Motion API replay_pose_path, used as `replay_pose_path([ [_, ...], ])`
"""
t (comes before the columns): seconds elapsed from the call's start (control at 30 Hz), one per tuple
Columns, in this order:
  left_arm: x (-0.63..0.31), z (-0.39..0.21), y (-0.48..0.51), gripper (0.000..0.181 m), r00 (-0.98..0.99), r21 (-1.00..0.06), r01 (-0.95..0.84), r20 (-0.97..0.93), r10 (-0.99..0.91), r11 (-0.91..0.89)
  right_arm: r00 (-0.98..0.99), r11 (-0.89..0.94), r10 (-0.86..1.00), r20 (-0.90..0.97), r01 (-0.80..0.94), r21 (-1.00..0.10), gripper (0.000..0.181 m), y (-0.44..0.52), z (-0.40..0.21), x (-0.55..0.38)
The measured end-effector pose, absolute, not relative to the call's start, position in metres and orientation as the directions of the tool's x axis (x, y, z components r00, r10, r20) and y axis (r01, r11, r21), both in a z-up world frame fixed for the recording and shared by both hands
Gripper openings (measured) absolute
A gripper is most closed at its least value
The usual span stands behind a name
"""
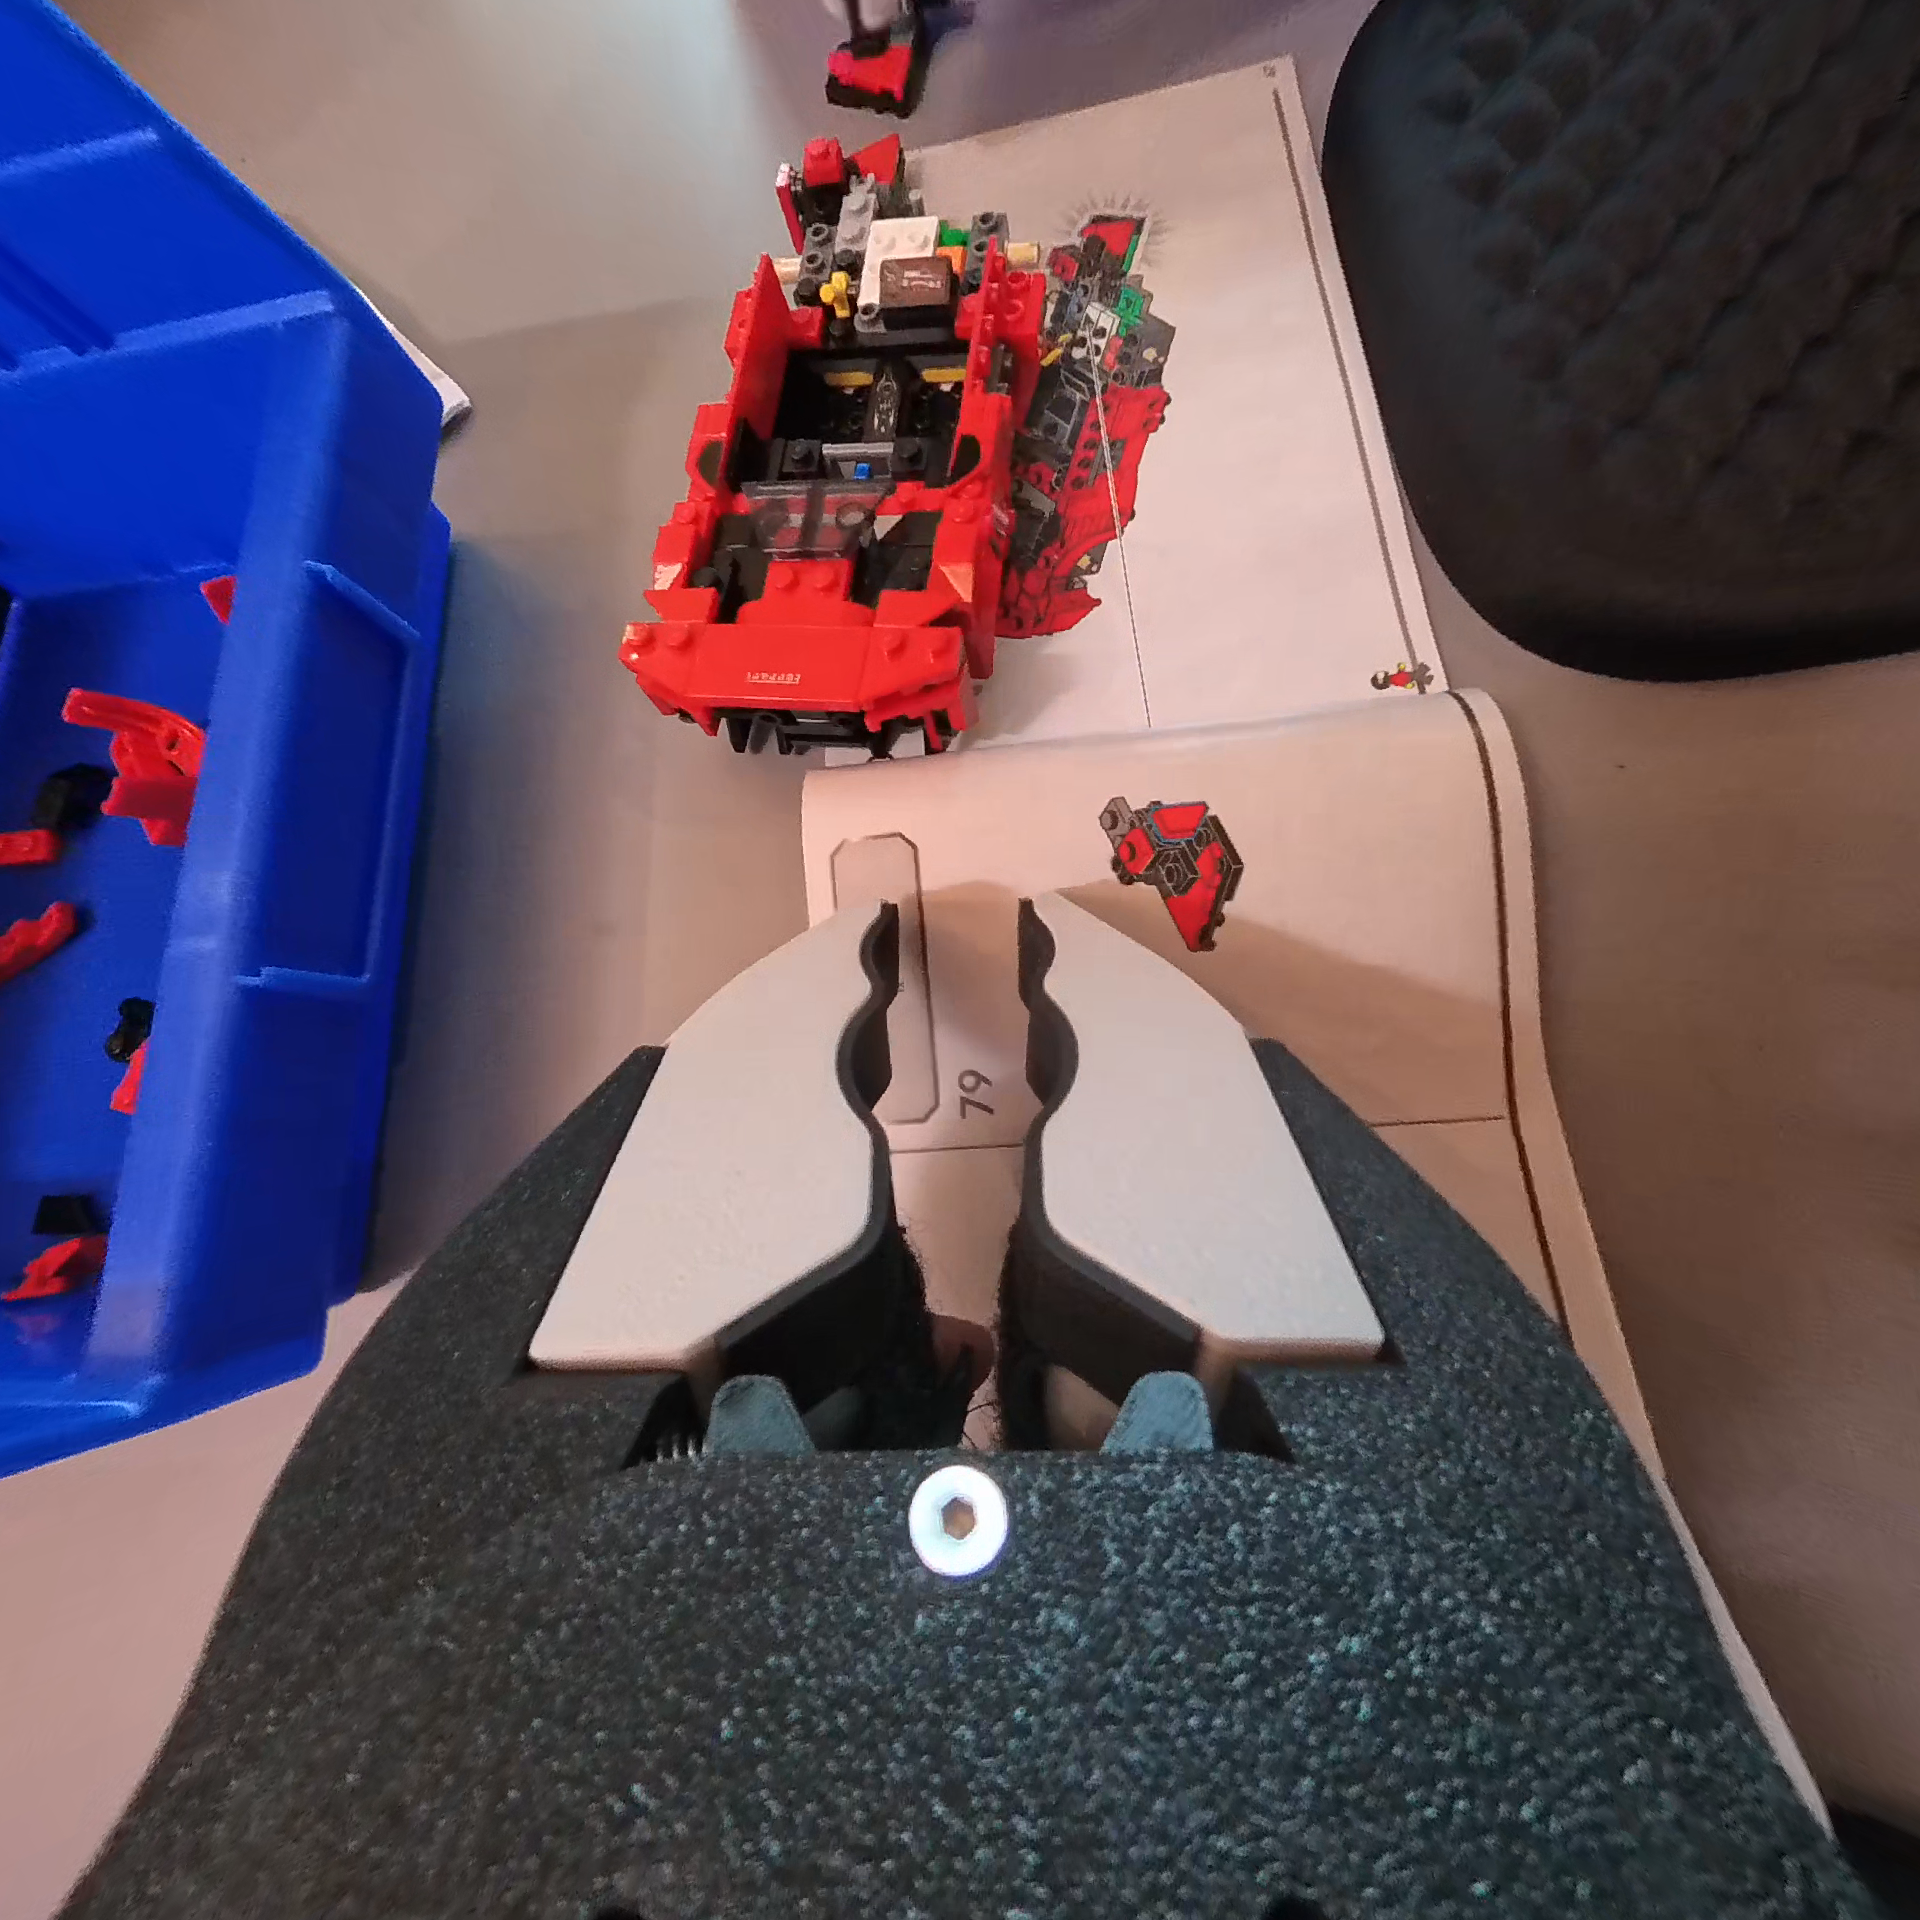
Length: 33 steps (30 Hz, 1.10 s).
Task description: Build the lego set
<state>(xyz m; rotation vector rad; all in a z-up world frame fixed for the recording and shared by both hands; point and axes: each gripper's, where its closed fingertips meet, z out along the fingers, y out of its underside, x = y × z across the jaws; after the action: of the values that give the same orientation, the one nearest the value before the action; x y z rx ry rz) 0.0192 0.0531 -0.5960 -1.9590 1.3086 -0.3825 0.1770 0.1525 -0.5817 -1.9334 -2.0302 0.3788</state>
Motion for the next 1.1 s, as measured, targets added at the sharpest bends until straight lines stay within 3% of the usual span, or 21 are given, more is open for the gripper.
replay_pose_path([
  [0.07,0.018,-0.594,0.056,0.021,0.445,-0.717,-0.667,-0.161,-0.881,-0.205,-0.02,0.025,1.0,0.016,0.906,-0.423,0.0,0.148,-0.589,0.181],
  [0.13,0.019,-0.589,0.058,0.021,0.451,-0.726,-0.66,-0.178,-0.875,-0.193,-0.004,0.006,1.0,0.004,0.89,-0.457,0.035,0.147,-0.596,0.182],
  [0.23,0.022,-0.583,0.058,0.021,0.451,-0.744,-0.644,-0.184,-0.873,-0.176,-0.013,0.028,0.999,0.033,0.86,-0.51,0.046,0.154,-0.601,0.18],
  [0.37,0.025,-0.578,0.058,0.021,0.447,-0.749,-0.643,-0.197,-0.872,-0.161,-0.08,0.084,0.996,0.032,0.82,-0.566,0.042,0.161,-0.604,0.172],
  [0.57,0.031,-0.577,0.053,0.021,0.415,-0.738,-0.663,-0.227,-0.881,-0.123,-0.172,0.158,0.985,0.025,0.83,-0.534,0.025,0.165,-0.612,0.168],
  [0.73,0.03,-0.576,0.053,0.021,0.418,-0.742,-0.658,-0.222,-0.881,-0.126,-0.195,0.19,0.98,0.043,0.846,-0.498,0.025,0.162,-0.605,0.167],
  [0.87,0.026,-0.574,0.055,0.022,0.434,-0.749,-0.649,-0.223,-0.873,-0.132,-0.193,0.178,0.981,0.035,0.804,-0.567,0.018,0.151,-0.591,0.156],
  [0.97,0.024,-0.574,0.055,0.022,0.439,-0.75,-0.648,-0.224,-0.87,-0.133,-0.167,0.16,0.985,0.037,0.825,-0.541,0.024,0.154,-0.594,0.163],
  [1.1,0.026,-0.574,0.054,0.022,0.431,-0.748,-0.653,-0.238,-0.87,-0.119,-0.175,0.163,0.984,0.041,0.779,-0.605,0.0,0.147,-0.583,0.16],
])
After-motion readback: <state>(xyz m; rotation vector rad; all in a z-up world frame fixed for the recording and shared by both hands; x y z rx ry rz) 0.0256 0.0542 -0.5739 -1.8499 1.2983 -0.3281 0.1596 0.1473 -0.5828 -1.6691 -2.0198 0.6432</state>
